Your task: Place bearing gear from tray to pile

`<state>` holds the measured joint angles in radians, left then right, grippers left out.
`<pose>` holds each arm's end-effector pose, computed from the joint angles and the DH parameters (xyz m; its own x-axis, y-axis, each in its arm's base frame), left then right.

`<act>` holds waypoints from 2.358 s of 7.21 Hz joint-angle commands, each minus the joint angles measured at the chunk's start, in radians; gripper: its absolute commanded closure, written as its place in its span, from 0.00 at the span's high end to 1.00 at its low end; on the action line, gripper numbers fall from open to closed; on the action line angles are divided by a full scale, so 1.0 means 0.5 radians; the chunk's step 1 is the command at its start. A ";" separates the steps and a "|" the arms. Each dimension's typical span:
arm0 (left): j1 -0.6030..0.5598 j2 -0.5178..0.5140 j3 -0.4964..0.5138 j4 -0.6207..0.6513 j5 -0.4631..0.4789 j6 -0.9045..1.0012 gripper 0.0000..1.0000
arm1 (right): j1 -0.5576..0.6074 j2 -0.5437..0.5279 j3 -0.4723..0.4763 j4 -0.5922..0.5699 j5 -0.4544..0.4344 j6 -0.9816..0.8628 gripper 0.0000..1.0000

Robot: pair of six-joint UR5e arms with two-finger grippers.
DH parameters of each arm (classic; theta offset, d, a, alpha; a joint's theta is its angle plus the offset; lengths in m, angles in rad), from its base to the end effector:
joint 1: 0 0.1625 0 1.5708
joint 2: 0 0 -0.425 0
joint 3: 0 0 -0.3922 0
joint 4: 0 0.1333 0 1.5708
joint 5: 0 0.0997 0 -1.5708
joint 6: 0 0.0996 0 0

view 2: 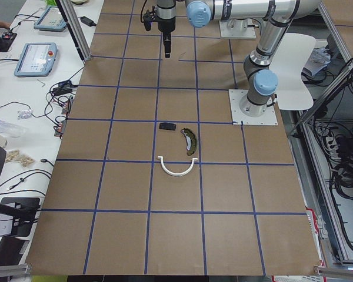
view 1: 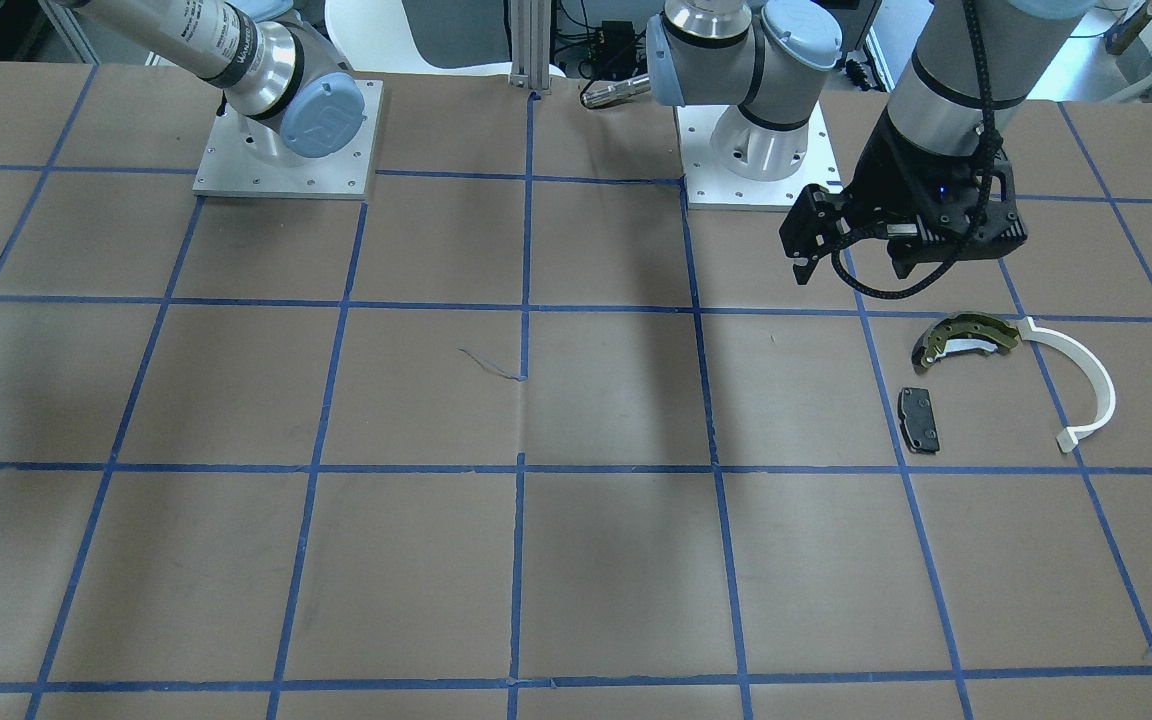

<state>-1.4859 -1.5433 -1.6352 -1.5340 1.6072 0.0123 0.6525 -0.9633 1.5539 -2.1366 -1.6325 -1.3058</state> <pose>-0.0885 -0.4892 0.4733 -0.9967 -0.0725 -0.0364 -0.0725 0.9974 0.0006 -0.4516 -0.5051 0.1912 -0.9256 -0.3783 -0.0078 -0.3780 0.9235 0.0660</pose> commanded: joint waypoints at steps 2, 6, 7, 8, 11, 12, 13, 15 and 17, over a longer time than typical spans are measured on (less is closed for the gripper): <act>0.008 0.000 -0.006 0.000 0.001 0.000 1.00 | -0.001 0.049 0.003 -0.056 -0.073 0.004 0.59; 0.011 0.003 -0.012 0.000 0.007 0.009 1.00 | -0.001 0.043 -0.006 -0.053 -0.104 0.044 0.02; 0.008 0.006 -0.009 0.000 0.010 0.009 1.00 | 0.014 0.031 -0.015 -0.034 -0.104 0.071 0.00; 0.008 0.018 -0.012 0.000 0.010 0.006 1.00 | 0.045 -0.070 -0.009 -0.004 -0.098 0.144 0.01; 0.005 0.034 -0.009 -0.003 0.004 0.006 1.00 | 0.610 -0.429 -0.006 0.424 -0.043 0.664 0.02; 0.005 0.034 -0.012 -0.012 -0.008 0.009 1.00 | 0.828 -0.518 0.000 0.587 0.012 0.979 0.02; 0.005 0.046 -0.012 -0.024 -0.005 0.009 1.00 | 1.052 -0.534 -0.003 0.701 0.156 1.371 0.02; 0.005 0.052 -0.012 -0.034 -0.005 0.006 1.00 | 1.625 -0.500 0.009 0.702 0.234 2.153 0.02; 0.008 0.049 -0.015 -0.037 -0.005 0.006 1.00 | 2.107 -0.479 0.019 0.668 0.332 2.939 0.02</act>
<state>-1.4833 -1.5178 -1.6424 -1.5509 1.6044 0.0154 1.5571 -1.2112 1.5610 -1.7961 -1.4961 -0.0780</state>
